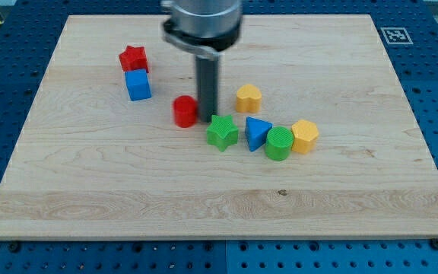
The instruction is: Push the red circle to the center left of the board
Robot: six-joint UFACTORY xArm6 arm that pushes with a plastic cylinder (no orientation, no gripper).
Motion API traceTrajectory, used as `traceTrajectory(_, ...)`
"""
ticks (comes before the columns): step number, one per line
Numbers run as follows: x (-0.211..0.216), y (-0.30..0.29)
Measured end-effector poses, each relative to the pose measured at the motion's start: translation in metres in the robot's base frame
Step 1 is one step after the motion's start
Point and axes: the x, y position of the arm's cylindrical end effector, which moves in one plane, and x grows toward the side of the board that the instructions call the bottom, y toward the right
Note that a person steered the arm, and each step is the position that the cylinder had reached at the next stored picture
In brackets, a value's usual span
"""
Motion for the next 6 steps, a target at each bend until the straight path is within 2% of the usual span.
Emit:
traceTrajectory(1,-0.002,-0.043)
traceTrajectory(2,0.0,-0.045)
traceTrajectory(4,0.032,-0.053)
traceTrajectory(6,-0.008,-0.066)
